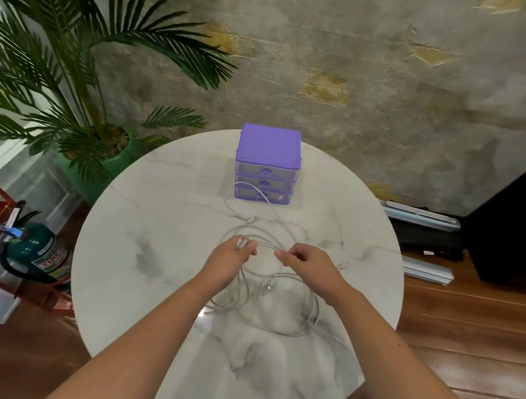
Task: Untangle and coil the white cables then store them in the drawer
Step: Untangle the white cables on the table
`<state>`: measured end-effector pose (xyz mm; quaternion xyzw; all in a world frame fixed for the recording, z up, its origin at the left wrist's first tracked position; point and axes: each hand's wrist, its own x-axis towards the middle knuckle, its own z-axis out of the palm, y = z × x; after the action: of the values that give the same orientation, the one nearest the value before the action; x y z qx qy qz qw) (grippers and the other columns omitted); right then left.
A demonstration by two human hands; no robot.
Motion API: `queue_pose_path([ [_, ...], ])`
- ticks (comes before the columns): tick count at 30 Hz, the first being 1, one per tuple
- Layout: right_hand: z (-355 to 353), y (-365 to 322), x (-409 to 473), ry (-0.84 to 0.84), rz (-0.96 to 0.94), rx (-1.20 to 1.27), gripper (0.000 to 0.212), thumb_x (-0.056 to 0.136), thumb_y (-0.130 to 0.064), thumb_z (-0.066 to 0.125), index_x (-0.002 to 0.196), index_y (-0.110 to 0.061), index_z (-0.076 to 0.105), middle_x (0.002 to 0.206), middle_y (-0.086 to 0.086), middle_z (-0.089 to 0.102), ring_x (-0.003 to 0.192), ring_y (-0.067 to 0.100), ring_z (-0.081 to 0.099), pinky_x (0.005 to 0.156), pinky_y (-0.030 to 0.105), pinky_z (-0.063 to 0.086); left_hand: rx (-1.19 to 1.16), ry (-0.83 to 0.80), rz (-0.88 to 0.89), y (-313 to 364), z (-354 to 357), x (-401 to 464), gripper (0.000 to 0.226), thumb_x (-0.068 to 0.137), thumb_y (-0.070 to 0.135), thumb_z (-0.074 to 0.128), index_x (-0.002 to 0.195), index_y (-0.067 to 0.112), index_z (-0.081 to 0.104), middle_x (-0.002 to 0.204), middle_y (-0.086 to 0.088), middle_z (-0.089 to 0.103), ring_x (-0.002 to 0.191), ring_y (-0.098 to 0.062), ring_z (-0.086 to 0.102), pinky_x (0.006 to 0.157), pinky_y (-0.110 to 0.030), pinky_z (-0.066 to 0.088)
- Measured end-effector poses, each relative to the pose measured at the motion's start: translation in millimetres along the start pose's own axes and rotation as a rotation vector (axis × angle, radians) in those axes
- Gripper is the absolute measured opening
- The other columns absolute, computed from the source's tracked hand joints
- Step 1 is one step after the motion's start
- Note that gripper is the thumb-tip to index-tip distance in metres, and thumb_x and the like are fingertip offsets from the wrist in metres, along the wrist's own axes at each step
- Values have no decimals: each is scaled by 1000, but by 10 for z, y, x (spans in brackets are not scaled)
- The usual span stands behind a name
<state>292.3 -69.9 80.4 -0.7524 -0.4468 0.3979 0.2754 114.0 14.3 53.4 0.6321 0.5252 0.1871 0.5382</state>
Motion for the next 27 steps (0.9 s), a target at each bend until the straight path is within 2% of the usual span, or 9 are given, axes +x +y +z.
queue_pose_path([
  [4,-157,242,-19,-46,8,-330,16,89,-36,60,90,-21,64,87,-3,65,85,20,61,76,36,48,25,103,-67,-47,-59,36,31,94,43,55,71,23,63,73,4,58,74,-16,53,69,-28,37],
  [7,-260,296,-18,-17,-42,-558,23,99,-31,48,106,-15,64,105,2,66,101,26,59,88,34,42,4,161,-69,-58,-61,5,34,93,47,55,73,20,63,79,2,64,74,-14,54,69,-29,38],
  [12,-425,234,-4,213,-142,-396,10,95,-27,54,102,-23,60,73,-13,51,78,17,55,66,30,40,23,278,-71,-44,-62,-7,33,94,43,54,78,16,64,75,5,60,71,-13,54,64,-26,37],
  [15,-453,212,-32,299,-181,-444,15,93,-20,54,104,-26,63,88,-12,58,84,16,60,69,30,46,-15,349,-79,-20,-59,0,33,96,41,53,81,14,65,76,4,60,75,-17,53,66,-32,36],
  [17,-514,265,-50,279,-18,-458,21,90,-38,58,92,-21,69,86,-6,67,81,19,64,66,29,48,-53,398,-83,-16,-88,0,32,96,39,52,83,12,65,76,4,59,77,-17,52,67,-31,35],
  [20,-590,483,-83,133,212,-370,52,80,-63,61,66,-14,62,58,-3,58,55,18,56,54,27,41,-66,442,-85,-56,-137,-21,33,97,38,52,86,10,64,78,3,59,78,-19,51,67,-31,35],
  [24,-589,802,-38,80,42,-280,6,93,-24,59,92,-19,62,86,-3,49,85,21,52,76,29,42,-76,480,-100,-77,-114,-32,33,97,38,51,88,10,64,85,0,61,80,-19,51,73,-30,33],
  [26,-635,870,-16,108,29,-273,19,98,-19,53,105,-5,65,97,3,49,92,23,53,82,28,43,-65,491,-95,-67,-82,-38,33,97,38,50,88,9,64,87,-2,61,80,-20,51,73,-30,33],
  [27,-671,885,-27,122,52,-233,26,98,-24,54,102,-1,66,94,6,52,88,23,55,76,28,43,-68,501,-93,-62,-71,-42,33,98,38,50,89,9,64,88,-2,61,81,-20,51,73,-29,32],
])
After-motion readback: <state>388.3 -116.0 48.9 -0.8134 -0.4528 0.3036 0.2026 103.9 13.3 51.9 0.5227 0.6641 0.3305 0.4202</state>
